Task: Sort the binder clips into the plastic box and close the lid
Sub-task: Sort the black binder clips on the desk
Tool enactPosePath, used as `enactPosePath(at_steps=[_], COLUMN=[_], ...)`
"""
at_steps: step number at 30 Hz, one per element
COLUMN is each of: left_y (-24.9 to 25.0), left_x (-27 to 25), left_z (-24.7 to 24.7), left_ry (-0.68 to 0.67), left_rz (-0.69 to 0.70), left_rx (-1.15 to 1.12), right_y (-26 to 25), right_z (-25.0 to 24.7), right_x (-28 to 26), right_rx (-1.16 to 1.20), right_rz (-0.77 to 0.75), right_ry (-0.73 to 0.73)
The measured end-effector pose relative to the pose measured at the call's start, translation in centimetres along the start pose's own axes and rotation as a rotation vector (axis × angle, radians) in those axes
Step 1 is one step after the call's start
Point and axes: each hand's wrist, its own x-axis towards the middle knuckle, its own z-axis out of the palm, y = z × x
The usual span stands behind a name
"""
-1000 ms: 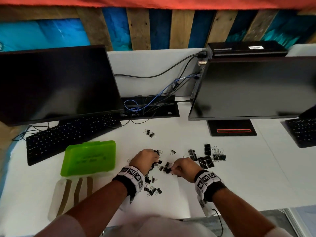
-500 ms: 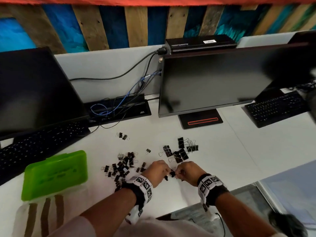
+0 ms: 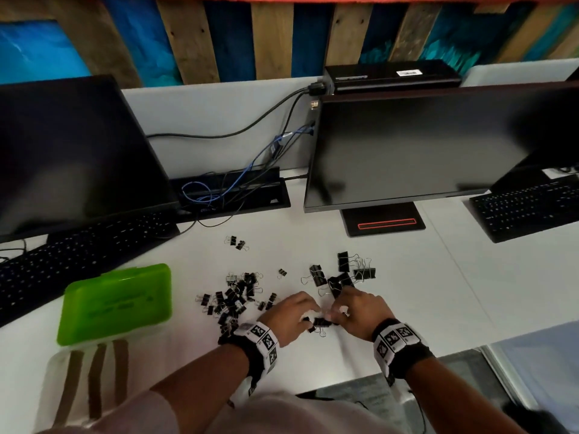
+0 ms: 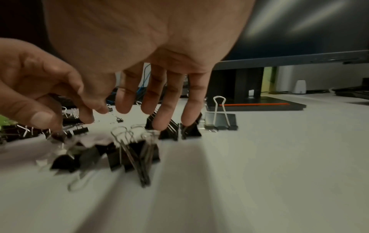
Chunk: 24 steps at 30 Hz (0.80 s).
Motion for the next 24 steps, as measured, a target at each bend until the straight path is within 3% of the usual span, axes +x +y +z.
enactPosePath(at_steps=[5, 10, 14, 24], left_y=[-1.9, -5.6, -7.3, -8.5], left_x=[-1.9, -5.0, -6.8, -8.4], left_z=[-2.3, -5.8, -7.5, -7.6], left_ry=[0.142, 0.315, 0.276, 0.247], left_rz=[-0.054, -0.191, -0.34, -0.44], left_rx=[0.068, 0.238, 0.34, 0.413], right_y=[-3.3, -8.4, -11.6, -14.3], right_z=[-1.0, -0.6, -0.2, 0.9], right_x=[3.0, 7.0, 9.5, 12.9], right_rx=[-0.039, -0.086, -0.062, -0.011], right_rz=[-0.096, -0.178, -0.169, -0.127], right_ry=[0.023, -0.081, -0.154, -0.257])
